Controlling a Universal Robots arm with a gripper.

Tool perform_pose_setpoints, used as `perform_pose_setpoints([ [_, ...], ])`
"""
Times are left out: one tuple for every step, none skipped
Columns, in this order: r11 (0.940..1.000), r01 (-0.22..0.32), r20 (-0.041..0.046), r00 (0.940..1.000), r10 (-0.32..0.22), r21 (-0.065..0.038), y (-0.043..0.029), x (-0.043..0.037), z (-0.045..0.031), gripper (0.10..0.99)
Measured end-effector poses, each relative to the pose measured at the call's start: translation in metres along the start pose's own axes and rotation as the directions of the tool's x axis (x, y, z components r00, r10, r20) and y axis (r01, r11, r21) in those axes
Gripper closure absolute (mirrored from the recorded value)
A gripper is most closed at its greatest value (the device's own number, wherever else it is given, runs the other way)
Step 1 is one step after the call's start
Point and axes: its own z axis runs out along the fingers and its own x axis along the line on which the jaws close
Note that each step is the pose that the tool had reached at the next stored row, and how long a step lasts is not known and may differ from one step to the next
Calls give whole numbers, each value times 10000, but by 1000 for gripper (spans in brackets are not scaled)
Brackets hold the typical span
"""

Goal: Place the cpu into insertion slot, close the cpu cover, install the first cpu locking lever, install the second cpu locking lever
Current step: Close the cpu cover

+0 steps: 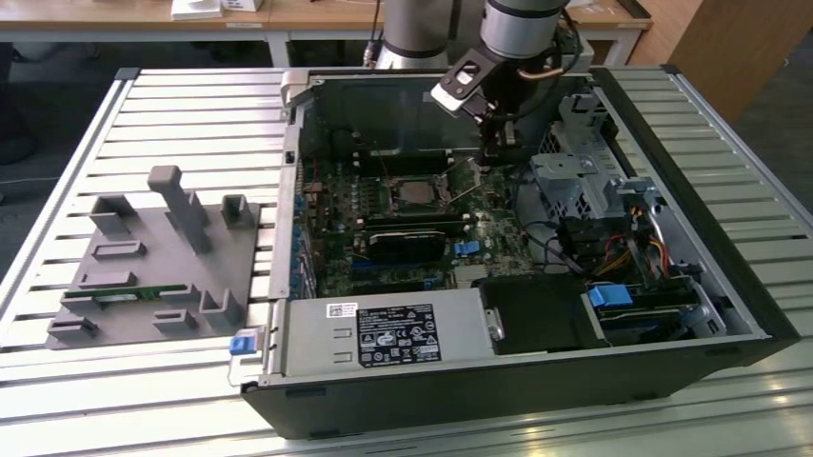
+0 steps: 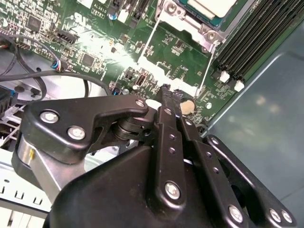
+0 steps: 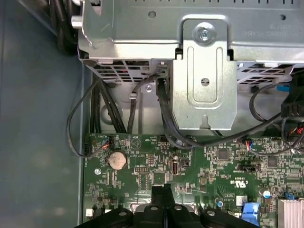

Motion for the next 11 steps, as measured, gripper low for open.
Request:
perform_pose_setpoints([
  [10000, 0, 0, 10000, 0, 0, 8, 0, 3, 980],
  [10000, 0, 0, 10000, 0, 1, 16, 1, 6, 980],
  [10000, 0, 1, 10000, 0, 2, 23, 1, 9, 980],
  [10000, 0, 1, 10000, 0, 1, 31, 1, 12, 980],
  [10000, 1, 4, 10000, -1, 2, 39, 3, 15, 980],
  [10000, 1, 4, 10000, -1, 3, 44, 4, 18, 980],
  [10000, 1, 5, 10000, -1, 3, 48, 4, 22, 980],
  [10000, 1, 6, 10000, -1, 3, 52, 5, 27, 980],
  [10000, 0, 7, 10000, 0, 4, 55, 5, 33, 980],
  [10000, 0, 7, 10000, 0, 5, 58, 5, 39, 980],
  [10000, 1, 6, 10000, -1, 5, 63, 6, 45, 980],
])
